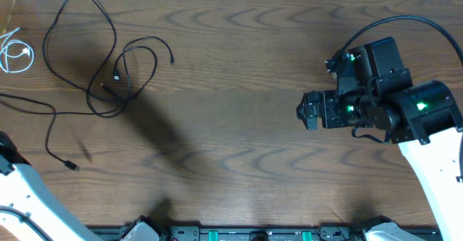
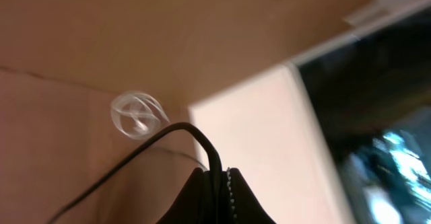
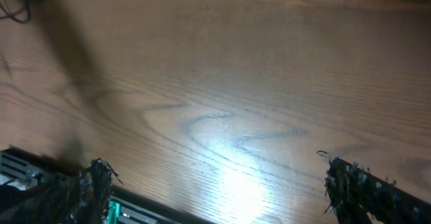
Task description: Untangle cables
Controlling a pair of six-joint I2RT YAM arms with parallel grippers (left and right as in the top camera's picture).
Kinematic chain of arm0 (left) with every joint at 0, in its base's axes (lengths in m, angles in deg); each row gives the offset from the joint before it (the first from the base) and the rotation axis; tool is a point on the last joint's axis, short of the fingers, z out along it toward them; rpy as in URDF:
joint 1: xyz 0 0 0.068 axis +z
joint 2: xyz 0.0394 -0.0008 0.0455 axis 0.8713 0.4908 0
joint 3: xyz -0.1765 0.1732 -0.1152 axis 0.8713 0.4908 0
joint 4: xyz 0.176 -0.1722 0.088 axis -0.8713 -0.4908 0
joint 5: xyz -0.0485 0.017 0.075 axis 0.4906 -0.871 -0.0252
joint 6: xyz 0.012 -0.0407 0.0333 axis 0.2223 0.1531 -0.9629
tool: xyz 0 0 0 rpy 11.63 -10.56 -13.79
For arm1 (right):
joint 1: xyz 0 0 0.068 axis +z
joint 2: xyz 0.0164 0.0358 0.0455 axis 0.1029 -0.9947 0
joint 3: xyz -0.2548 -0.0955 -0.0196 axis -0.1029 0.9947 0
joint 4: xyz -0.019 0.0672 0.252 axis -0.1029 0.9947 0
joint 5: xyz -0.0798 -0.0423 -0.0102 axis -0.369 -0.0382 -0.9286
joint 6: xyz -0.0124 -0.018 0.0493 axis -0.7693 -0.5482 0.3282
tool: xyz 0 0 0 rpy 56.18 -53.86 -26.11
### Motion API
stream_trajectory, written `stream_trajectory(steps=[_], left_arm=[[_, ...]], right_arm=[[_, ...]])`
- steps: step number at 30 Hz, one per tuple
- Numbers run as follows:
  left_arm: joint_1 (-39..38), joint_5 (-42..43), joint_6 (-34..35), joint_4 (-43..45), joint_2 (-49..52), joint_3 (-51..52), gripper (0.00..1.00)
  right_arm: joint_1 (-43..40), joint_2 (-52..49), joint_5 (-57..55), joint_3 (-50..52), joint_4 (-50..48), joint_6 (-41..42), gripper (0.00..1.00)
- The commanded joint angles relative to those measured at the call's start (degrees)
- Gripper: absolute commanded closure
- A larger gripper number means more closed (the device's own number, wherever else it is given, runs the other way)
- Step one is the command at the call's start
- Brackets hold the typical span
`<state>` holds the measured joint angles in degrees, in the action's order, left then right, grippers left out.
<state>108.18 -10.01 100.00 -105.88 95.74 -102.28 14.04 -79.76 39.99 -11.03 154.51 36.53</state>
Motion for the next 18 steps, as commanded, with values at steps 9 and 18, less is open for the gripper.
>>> stream_trajectory(steps=[9, 18], left_arm=[[0.3, -11.5, -6.2, 3.9, 1.1, -1.0, 0.92], [0.3, 13.9, 8.7, 21.8, 0.6, -1.0, 0.92]], right_arm=[[0.0, -0.3, 0.6, 7.0, -6.1, 0.0, 0.01], [0.0, -1.4, 0.6, 7.5, -7.1, 0.0, 0.01]])
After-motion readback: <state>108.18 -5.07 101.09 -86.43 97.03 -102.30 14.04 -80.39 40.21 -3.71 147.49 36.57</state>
